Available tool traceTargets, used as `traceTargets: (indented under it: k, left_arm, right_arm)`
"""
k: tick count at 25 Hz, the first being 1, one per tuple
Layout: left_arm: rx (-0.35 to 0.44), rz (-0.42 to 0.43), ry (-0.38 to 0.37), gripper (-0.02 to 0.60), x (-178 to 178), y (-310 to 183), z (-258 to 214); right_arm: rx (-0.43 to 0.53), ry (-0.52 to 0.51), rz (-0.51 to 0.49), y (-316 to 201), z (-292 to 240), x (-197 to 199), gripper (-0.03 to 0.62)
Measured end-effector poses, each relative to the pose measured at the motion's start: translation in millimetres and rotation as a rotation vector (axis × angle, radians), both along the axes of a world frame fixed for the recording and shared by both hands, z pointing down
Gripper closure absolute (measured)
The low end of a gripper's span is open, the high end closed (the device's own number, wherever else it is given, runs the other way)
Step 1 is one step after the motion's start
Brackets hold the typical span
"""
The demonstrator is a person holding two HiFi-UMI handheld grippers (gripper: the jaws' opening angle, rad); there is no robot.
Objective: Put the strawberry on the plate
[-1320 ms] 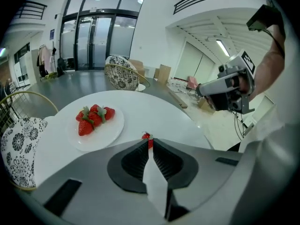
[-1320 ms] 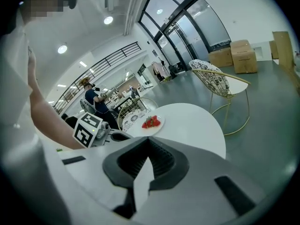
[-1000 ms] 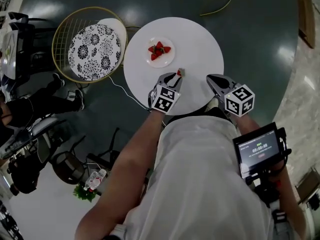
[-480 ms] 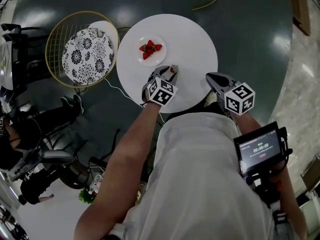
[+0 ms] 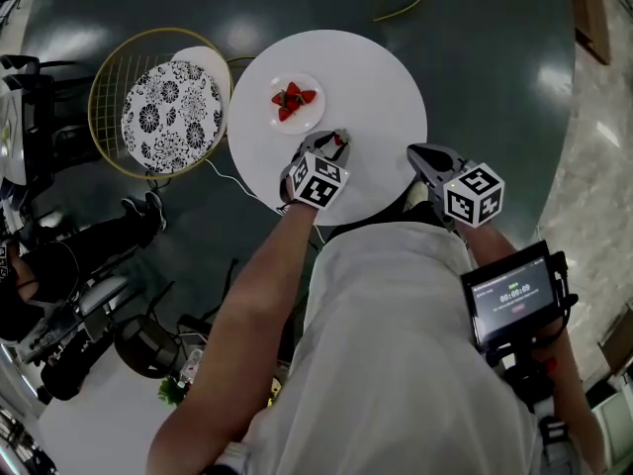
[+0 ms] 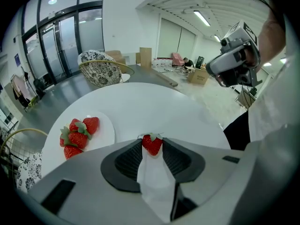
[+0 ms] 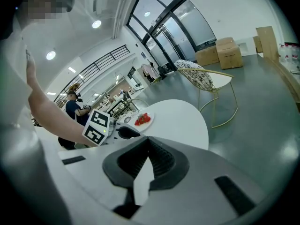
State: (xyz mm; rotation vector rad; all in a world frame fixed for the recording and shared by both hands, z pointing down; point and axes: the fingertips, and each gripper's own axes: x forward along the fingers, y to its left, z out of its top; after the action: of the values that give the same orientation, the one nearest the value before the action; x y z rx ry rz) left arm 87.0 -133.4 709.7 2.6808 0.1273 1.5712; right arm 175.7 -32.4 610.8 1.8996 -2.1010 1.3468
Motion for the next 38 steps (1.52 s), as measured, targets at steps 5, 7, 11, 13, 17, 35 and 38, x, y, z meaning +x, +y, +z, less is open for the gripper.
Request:
traceTargets:
  k: [5, 7, 11, 13, 17, 35, 38]
  left_arm:
    - [-0.012, -0.054, 0.028, 0.437, -4.5, -3.8, -10.5]
    - [-0.013, -0.084, 0.052, 0.437, -4.3, -6.4, -16.9]
    - [-0.018, -0.161, 0.114, 0.437, -4.8, -13.4, -33.3]
    - [-0.027, -0.211, 0.132, 0.437, -8.5, -16.5, -39.2]
    - [-0.042, -0.298, 0.158, 0.437, -15.6, -20.4, -44.8]
    - [-0.112, -0.684, 0.206, 0.437, -38.7, -55.7, -42.8]
    - [-0.121, -0.715, 0.21, 0.439, -36.2, -64.7, -38.7]
  right_arm:
    - [0.007, 0.008, -0.023, -8.1, -3.6, -2.3, 0.586]
    - [0.014, 0.015, -0.037, -13.2, -6.2, -2.4, 0.586]
    - [0.027, 0.025, -0.071, -24.9, -12.0, -3.7, 0.586]
    - [0.029, 0.024, -0.091, -29.5, -13.6, -6.7, 0.586]
    - [0.033, 0.025, -0.132, -35.2, -17.7, -13.1, 0.586]
    - [0.014, 0.035, -0.215, -32.3, -19.6, -30.2, 0.586]
    - [-0.004, 0.036, -0.23, -31.5, -17.4, -34.9, 0.586]
